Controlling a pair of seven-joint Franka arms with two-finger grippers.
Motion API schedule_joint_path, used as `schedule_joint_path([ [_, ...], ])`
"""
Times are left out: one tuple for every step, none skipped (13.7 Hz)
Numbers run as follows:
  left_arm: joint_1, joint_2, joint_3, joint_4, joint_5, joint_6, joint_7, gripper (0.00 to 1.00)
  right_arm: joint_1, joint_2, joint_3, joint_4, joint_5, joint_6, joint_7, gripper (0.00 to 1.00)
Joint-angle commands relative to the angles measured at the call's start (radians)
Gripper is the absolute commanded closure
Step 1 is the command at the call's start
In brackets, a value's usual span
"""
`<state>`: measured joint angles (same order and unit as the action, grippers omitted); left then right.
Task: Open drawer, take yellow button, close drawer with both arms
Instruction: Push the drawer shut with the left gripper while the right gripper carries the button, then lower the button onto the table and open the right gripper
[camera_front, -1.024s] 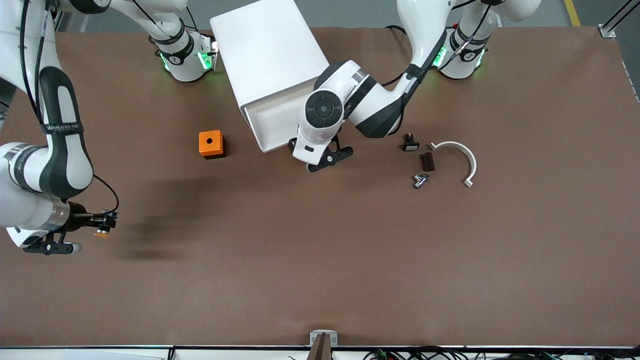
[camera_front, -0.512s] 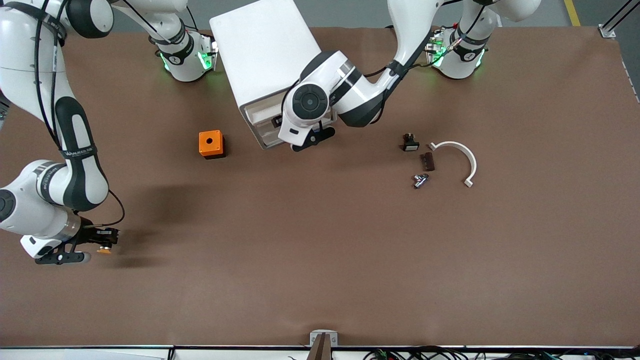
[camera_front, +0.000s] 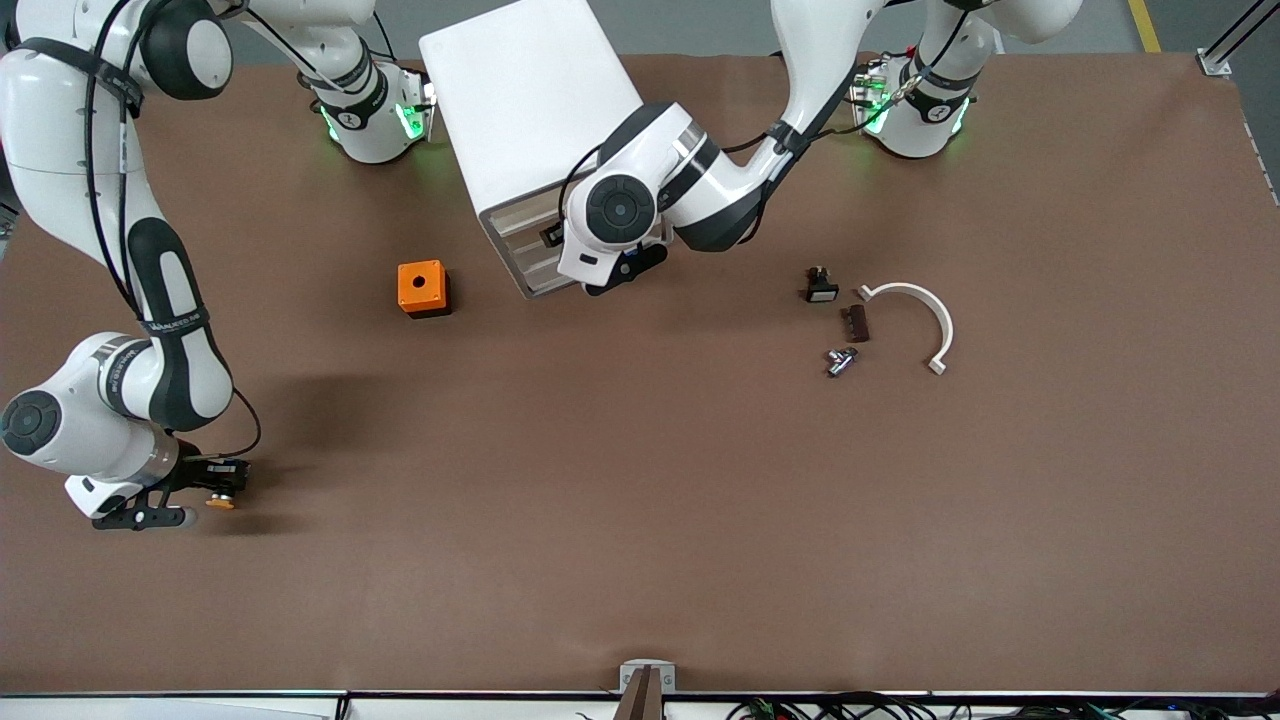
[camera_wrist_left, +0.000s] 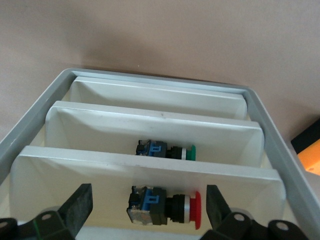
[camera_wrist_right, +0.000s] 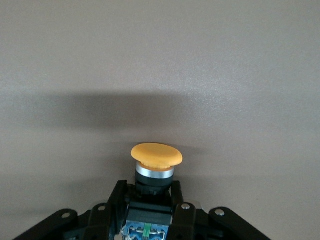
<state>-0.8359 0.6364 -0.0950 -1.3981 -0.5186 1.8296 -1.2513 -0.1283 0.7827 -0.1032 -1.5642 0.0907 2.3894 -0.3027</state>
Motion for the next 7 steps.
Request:
schedule_joint_path([
  [0.055,-0.011,0.001,0.004,0.066,0.003,-0.011,0.00,-0.022,0.032,0.014,0.038,-0.008,0.020,-0.012,0.00],
  [0.075,-0.015,0.001,0.007,0.115,0.003,-0.010,0.00,-0.021,0.029,0.013,0.049,-0.011,0.017,-0.010,0.00],
  [0.096,-0.020,0.003,0.008,0.171,0.003,-0.011,0.00,-0.021,0.027,0.013,0.076,-0.009,0.010,-0.010,0.00],
  [0.131,-0.036,0.001,0.007,0.242,0.002,-0.013,0.00,-0.019,0.024,0.014,0.085,-0.009,-0.008,-0.010,0.00],
  [0.162,-0.049,0.001,0.007,0.299,0.000,-0.013,0.00,-0.017,0.017,0.014,0.095,-0.002,-0.053,-0.009,0.00],
  [0.191,-0.063,0.001,0.008,0.340,-0.004,-0.007,0.00,-0.016,0.006,0.014,0.120,0.000,-0.114,-0.009,0.00],
  [0.225,-0.076,0.001,0.008,0.374,-0.007,-0.002,0.00,-0.014,-0.003,0.014,0.148,0.000,-0.187,-0.009,0.00],
])
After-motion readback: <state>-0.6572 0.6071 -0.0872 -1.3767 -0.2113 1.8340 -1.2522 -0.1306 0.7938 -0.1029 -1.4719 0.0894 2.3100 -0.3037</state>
